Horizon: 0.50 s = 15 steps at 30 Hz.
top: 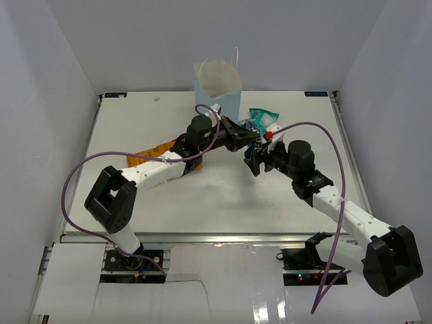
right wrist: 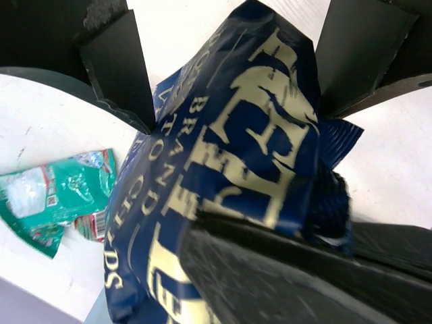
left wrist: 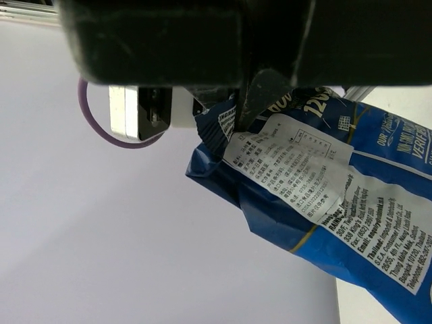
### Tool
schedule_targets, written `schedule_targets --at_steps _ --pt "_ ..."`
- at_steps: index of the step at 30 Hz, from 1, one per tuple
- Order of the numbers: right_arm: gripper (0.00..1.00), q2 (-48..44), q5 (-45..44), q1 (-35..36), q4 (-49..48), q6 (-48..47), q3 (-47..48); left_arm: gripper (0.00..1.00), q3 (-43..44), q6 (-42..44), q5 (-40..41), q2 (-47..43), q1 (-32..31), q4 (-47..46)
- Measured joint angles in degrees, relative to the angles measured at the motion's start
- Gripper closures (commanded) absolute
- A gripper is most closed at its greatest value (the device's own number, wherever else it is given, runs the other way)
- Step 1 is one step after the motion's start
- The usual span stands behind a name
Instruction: Place the snacks into the paper bag
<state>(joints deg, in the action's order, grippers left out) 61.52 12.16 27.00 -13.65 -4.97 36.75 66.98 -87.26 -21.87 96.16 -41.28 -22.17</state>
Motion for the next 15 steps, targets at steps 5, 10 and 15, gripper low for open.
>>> schedule_targets --at_steps 5,10,15 --pt "0.06 0.1 -4.3 3.6 -1.2 -3.5 0.3 1.0 -0.6 -0.3 -0.2 0.2 -0.1 -0.1" --pt "0.3 1.3 -7.4 4.9 -3.9 -5.4 2.5 1.0 -0.9 -0.3 -1.1 1.5 -0.2 0.5" --pt "0.48 1.9 -8.2 5.2 -3.9 -5.9 2.8 1.0 -1.2 -0.7 -0.8 1.8 -0.1 0.2"
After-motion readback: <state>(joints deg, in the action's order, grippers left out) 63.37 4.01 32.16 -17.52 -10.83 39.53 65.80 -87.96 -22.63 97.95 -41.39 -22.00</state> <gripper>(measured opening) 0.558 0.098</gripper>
